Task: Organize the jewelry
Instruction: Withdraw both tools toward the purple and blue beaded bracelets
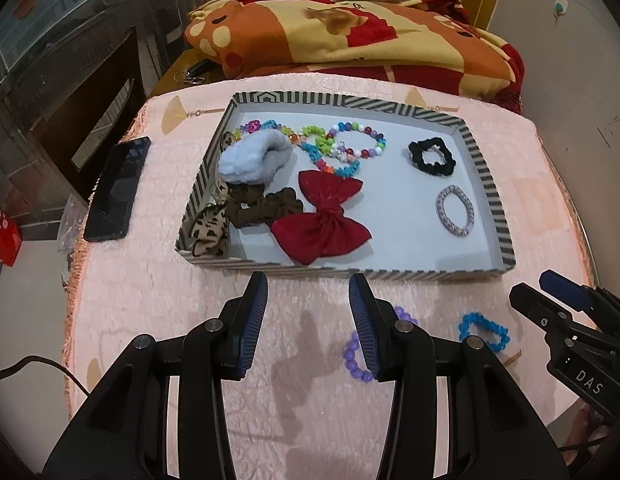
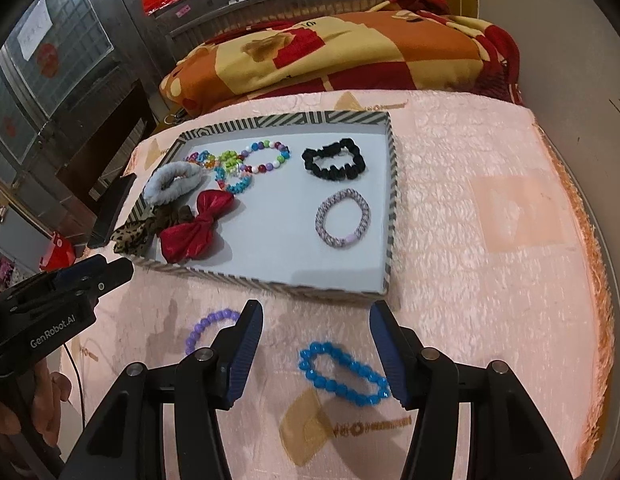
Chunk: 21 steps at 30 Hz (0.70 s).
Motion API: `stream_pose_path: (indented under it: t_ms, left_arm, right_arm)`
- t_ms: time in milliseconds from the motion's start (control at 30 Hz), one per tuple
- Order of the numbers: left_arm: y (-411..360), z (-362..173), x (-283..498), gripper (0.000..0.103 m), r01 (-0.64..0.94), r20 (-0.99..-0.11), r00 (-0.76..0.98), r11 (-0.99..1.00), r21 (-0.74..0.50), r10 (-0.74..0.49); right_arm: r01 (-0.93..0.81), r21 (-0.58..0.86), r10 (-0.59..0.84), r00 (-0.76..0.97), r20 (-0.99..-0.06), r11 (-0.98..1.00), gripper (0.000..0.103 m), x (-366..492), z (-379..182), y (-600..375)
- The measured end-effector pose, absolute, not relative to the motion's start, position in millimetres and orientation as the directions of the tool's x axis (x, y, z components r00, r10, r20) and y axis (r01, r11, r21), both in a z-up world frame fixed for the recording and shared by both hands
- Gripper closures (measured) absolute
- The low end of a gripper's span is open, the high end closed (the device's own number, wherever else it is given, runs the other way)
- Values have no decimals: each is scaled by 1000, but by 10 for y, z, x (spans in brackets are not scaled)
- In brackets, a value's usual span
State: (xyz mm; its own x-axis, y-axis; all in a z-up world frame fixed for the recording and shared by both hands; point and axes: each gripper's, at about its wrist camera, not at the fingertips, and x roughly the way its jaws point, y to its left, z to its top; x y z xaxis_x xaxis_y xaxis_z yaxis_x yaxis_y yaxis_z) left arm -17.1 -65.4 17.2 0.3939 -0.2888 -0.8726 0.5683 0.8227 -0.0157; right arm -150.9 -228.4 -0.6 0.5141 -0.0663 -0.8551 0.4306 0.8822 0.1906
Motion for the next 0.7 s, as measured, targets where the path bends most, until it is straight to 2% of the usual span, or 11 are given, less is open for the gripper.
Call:
stream_pose_path:
  t_ms: [700]
  left_arm:
    - [-693, 59, -331, 61, 615, -886, 356, 789, -17, -297]
  right_arm:
    - [479, 181, -83, 479, -874, 859, 49, -1765, -122, -2294]
